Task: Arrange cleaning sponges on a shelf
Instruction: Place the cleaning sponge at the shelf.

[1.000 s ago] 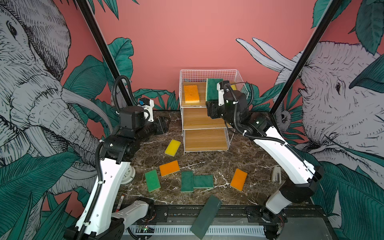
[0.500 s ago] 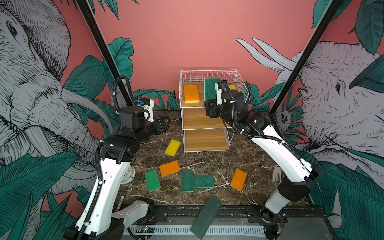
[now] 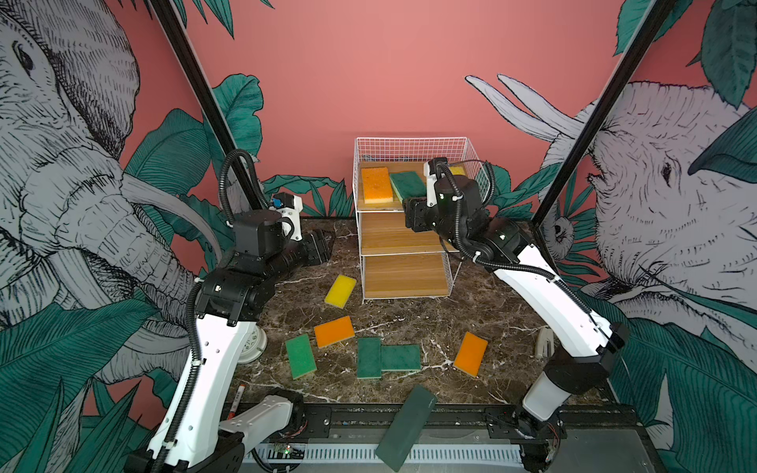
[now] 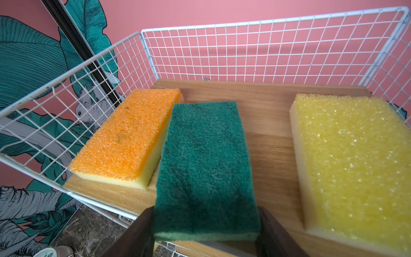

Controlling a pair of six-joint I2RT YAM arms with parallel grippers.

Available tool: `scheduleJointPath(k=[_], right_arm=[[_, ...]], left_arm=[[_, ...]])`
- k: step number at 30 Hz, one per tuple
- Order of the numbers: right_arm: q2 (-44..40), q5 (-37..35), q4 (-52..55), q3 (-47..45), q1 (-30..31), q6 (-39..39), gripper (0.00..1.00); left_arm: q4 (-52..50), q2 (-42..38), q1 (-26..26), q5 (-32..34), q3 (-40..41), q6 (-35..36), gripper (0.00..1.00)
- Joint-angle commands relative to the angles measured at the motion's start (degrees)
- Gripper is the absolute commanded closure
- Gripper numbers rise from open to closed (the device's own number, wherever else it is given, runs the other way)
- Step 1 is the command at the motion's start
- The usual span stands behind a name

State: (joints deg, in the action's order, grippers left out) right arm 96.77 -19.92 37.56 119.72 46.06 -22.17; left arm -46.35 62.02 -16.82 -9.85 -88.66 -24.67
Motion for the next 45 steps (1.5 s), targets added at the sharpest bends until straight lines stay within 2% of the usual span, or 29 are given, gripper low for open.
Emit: scheduleJointPath(k=[1, 9, 25, 30, 38, 45], right_arm=[[0.44, -0.86, 1.08, -0.01, -0.07, -1.82, 0.32], [0.78, -3.33, 0.06, 0.03, -0.09, -4.53, 0.38], [5.79, -3.23, -0.40, 3.55, 0.01, -12.69, 0.40], [6.50, -5.19, 1.84, 4.73, 0.34, -12.94, 0.42], [7.16, -13.00, 4.70, 7.11, 2.44, -11.48, 0.42], [9.14, -13.53, 7.20, 9.63, 2.94, -11.05, 0.42]], left_arm=[[0.52, -1.20, 0.28, -0.02, 0.82, -0.56, 0.39], [0.56, -0.89, 0.24, 0.01, 0.27, -0.47, 0.39], [1.02, -0.94, 0.22, -1.40, 0.62, -1.06, 0.39], [1.05, -0.98, 0.22, -1.54, 1.00, -1.02, 0.39], [1.33, -1.11, 0.21, -1.82, 1.16, -1.03, 0.39], [1.08, -1.51, 0.21, -1.67, 1.30, -0.96, 0.39]])
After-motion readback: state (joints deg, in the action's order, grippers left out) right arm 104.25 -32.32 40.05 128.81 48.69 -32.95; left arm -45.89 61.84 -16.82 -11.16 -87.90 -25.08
